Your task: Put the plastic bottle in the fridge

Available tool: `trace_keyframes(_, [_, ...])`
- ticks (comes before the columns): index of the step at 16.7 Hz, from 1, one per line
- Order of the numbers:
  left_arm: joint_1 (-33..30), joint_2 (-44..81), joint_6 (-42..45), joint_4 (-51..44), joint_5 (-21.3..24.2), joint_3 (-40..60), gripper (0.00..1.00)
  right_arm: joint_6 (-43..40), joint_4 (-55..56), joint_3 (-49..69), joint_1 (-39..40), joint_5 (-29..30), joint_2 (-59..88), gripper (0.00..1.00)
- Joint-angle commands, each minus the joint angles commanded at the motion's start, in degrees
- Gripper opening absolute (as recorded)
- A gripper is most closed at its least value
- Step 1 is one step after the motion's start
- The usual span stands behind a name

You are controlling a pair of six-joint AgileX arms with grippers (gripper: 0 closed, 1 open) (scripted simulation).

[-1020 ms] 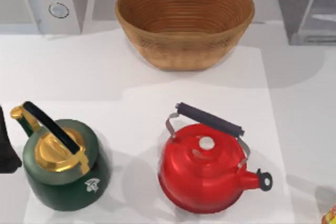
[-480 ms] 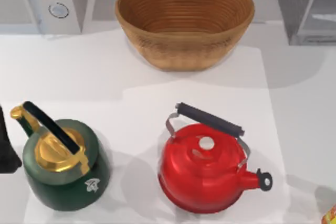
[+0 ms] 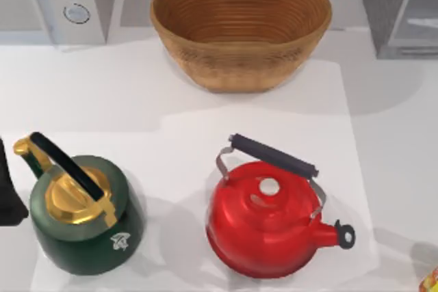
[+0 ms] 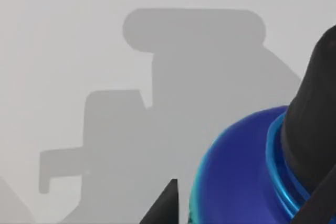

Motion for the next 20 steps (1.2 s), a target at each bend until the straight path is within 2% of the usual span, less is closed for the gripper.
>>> trace_keyframes(5, [0.0, 0.0, 0.0, 0.0, 0.0, 0.0, 1.0, 27.8, 17.34, -14.27, 12.59, 12.59, -28.25, 0.01])
trace_keyframes(9, [0.0, 0.0, 0.0, 0.0, 0.0, 0.0, 1.0, 40.21, 28.28, -22.45, 20.87, 16.7, -41.95, 0.01])
trace_keyframes(12, [0.0, 0.0, 0.0, 0.0, 0.0, 0.0, 1.0, 43.31, 32.09, -25.11, 23.87, 17.36, -45.99, 0.01])
trace_keyframes(20, [0.0, 0.0, 0.0, 0.0, 0.0, 0.0, 1.0, 43.49, 33.56, -24.37, 23.37, 17.16, -44.16, 0.01])
